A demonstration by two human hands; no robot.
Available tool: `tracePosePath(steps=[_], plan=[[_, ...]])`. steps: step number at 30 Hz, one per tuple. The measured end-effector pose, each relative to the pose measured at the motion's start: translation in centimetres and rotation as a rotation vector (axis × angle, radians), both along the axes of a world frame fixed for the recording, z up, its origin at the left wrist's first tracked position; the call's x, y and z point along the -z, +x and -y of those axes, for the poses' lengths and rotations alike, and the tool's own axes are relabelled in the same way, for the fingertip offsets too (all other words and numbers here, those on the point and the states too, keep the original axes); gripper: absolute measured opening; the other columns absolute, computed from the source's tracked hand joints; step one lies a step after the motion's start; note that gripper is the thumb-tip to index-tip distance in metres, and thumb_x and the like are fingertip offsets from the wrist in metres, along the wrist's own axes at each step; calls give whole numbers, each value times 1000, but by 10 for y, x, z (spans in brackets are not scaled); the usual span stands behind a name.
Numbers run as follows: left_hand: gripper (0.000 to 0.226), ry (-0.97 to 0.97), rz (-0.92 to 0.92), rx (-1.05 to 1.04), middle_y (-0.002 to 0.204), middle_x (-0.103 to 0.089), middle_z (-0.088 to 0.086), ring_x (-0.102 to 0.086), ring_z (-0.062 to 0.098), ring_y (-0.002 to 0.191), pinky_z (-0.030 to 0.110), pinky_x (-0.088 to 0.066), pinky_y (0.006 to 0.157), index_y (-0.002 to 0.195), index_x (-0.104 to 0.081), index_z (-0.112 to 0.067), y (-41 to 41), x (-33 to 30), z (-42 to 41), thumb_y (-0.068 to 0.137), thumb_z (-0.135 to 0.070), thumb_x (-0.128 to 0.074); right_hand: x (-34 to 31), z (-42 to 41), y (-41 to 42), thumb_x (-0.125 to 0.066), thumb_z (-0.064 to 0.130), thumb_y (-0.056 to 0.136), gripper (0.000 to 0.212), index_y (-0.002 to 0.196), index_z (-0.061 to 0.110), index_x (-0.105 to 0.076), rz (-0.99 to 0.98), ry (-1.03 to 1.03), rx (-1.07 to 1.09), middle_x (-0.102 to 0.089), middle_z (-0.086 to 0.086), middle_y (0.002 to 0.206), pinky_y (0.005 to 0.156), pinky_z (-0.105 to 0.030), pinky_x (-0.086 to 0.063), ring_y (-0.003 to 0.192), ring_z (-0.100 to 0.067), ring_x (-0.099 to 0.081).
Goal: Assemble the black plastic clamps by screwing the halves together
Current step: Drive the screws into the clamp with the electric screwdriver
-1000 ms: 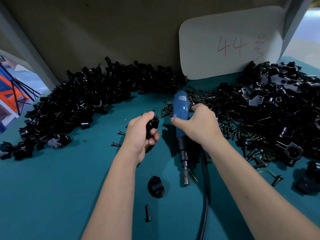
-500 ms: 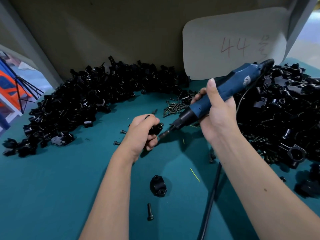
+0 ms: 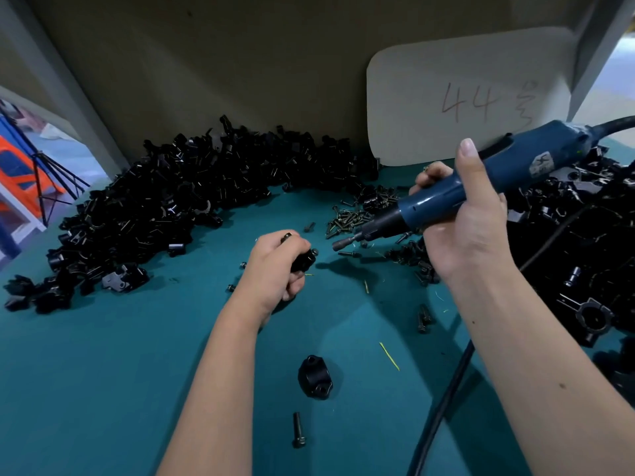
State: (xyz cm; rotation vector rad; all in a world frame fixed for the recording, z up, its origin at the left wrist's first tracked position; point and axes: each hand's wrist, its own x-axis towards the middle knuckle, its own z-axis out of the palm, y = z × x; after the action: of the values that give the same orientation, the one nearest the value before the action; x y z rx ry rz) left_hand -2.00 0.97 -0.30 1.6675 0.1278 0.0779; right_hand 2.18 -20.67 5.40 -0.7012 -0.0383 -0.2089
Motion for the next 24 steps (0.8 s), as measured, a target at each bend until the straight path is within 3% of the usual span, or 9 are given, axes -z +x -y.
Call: tracePosePath(steps=[3,7,12,16,24], plan=[[24,44,-6,-1,52,-32,0,-37,19,43,21,-24,41,65,-39,-22,1,2,-1,79,-31,-56,1,5,3,-82,28,87,51,119,13,-45,-14,22,7,-58,-2,77,76,-36,-56,67,-16,-60],[29,91,15,19,54,-32,0,-37,20,45,21,-24,41,70,-35,-12,2,5,1,80,-30,-56,0,6,3,-81,33,85,48,108,14,-44,-41,53,4,-54,0,72,67,-32,-53,59,-14,-55],[30,137,71,51,55,-30,-4,-33,19,46,25,-25,42,73,-34,-8,0,4,10,79,-27,-56,-1,3,0,-71,29,93,29,88,16,-46,-103,78,15,-49,1,63,56,-27,-47,50,-14,-48],[30,221,115,83,57,-31,-1,-30,18,49,31,-24,50,71,-37,-5,-1,2,17,79,-27,-56,-3,-2,-3,-73,34,93,48,115,15,-35,-121,83,77,-48,0,64,53,-28,-46,50,-15,-46],[31,243,131,93,55,-30,-3,-27,19,49,35,-23,53,68,-36,-7,-2,2,18,78,-28,-57,-3,3,-2,-68,33,95,44,114,15,-32,-118,107,119,-44,0,62,51,-27,-43,48,-16,-41]])
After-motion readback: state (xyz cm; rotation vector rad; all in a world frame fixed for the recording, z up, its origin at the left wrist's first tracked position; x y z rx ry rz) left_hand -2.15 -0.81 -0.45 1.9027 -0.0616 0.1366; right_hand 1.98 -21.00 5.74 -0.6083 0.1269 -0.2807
